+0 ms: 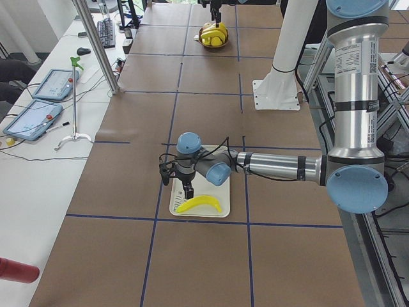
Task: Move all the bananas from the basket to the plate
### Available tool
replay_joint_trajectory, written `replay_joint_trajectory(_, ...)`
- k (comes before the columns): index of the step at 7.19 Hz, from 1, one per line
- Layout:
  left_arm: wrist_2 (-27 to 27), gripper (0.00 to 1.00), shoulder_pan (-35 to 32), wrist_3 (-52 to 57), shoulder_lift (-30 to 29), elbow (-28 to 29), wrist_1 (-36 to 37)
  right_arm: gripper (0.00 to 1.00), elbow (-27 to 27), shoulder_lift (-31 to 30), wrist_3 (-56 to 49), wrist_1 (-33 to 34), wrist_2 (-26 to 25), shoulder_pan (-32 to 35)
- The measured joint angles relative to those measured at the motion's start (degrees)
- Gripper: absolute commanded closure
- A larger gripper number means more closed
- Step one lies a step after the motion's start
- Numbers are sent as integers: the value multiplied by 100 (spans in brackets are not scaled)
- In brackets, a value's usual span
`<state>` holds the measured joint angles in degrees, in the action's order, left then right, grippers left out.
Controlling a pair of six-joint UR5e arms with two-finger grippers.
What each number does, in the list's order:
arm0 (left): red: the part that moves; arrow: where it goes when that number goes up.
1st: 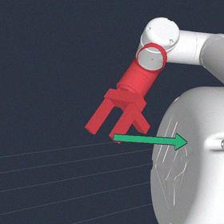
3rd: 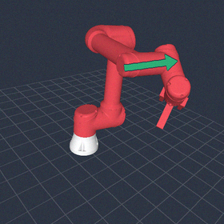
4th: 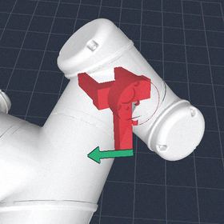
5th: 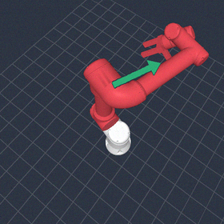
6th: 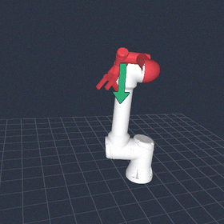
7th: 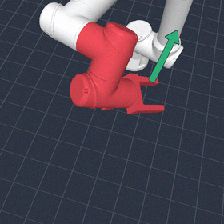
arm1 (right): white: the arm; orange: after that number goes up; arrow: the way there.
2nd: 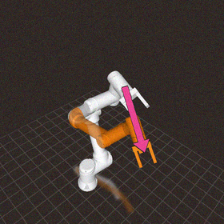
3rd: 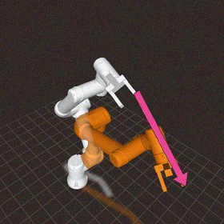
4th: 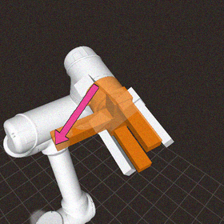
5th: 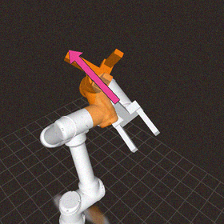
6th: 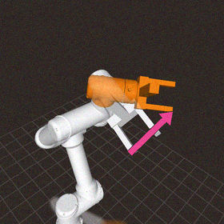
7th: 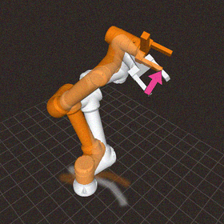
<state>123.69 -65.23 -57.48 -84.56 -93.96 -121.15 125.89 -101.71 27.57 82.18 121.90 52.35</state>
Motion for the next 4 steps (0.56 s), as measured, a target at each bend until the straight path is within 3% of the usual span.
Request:
replay_joint_trajectory(2,-2,0,1,0,4,-7,-11,2,-385,-677,-603,-1138,90,205)
replay_joint_trajectory(4,-2,0,2,-3,8,-25,-19,3,-904,-866,-1688,-1401,672,820)
